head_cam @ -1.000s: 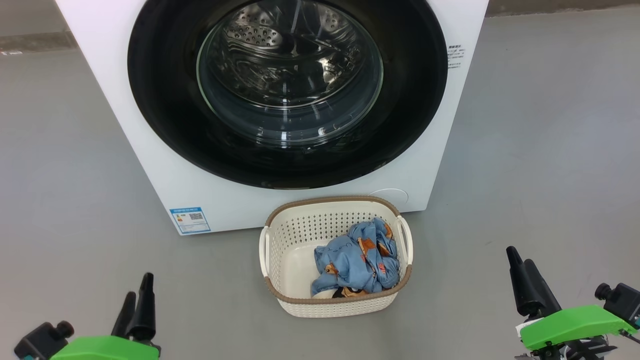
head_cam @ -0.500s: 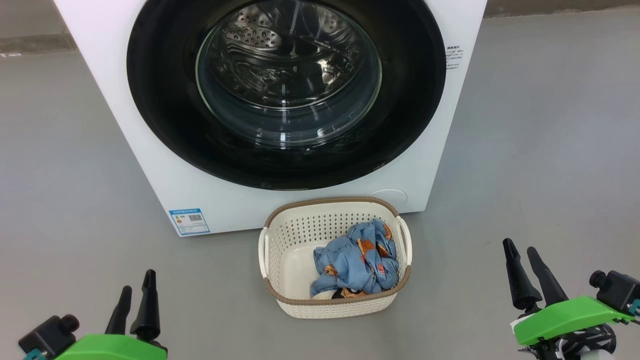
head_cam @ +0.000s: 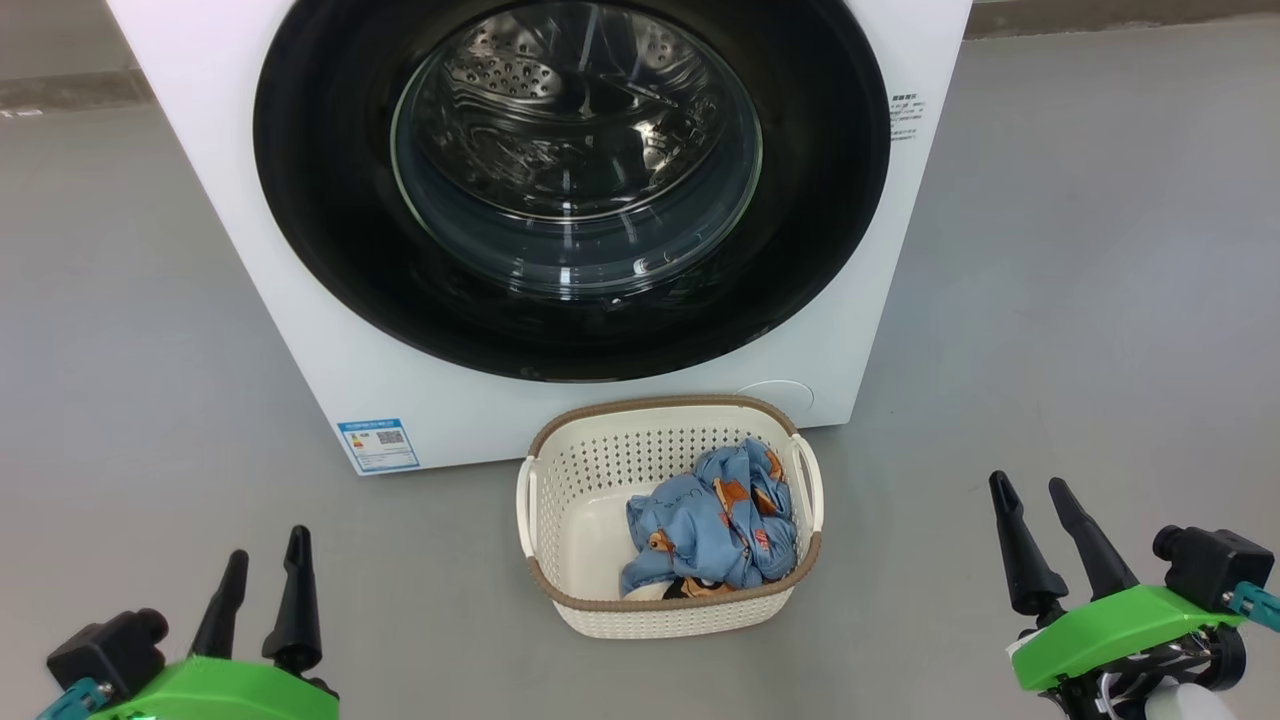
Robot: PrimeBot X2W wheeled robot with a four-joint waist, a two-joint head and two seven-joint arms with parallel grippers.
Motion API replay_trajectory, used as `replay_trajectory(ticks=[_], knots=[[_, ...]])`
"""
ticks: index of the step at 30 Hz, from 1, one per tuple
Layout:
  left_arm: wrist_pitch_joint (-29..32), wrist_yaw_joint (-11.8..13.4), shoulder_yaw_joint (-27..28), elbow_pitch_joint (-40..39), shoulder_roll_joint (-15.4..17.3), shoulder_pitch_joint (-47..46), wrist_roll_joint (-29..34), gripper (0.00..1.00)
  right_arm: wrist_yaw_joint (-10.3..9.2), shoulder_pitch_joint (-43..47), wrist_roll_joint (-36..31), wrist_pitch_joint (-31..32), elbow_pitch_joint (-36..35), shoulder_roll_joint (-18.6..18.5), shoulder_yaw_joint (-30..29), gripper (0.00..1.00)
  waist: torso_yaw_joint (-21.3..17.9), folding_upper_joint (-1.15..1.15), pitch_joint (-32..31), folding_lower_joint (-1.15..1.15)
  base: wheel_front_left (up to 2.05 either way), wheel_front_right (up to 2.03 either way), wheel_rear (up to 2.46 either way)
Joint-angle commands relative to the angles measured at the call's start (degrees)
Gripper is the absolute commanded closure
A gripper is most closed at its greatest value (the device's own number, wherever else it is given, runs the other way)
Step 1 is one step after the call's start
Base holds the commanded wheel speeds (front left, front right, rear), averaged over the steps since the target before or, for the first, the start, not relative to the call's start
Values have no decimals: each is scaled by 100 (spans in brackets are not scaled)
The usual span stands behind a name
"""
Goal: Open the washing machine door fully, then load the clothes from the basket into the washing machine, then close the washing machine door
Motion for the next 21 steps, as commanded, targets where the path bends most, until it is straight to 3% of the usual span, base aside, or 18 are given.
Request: replay_trajectory(ticks=[1, 21], knots=[[-109, -12, 124, -177, 152, -250, 235, 0, 7, -276, -234, -104, -117, -114, 121, 0, 1, 0, 3, 0, 0, 0, 0], [-429, -15, 68, -320, 218, -234, 1668, 0, 8, -419, -1651, -422, -126, -218, 250, 0, -18, 0, 5, 0, 0, 0, 0]])
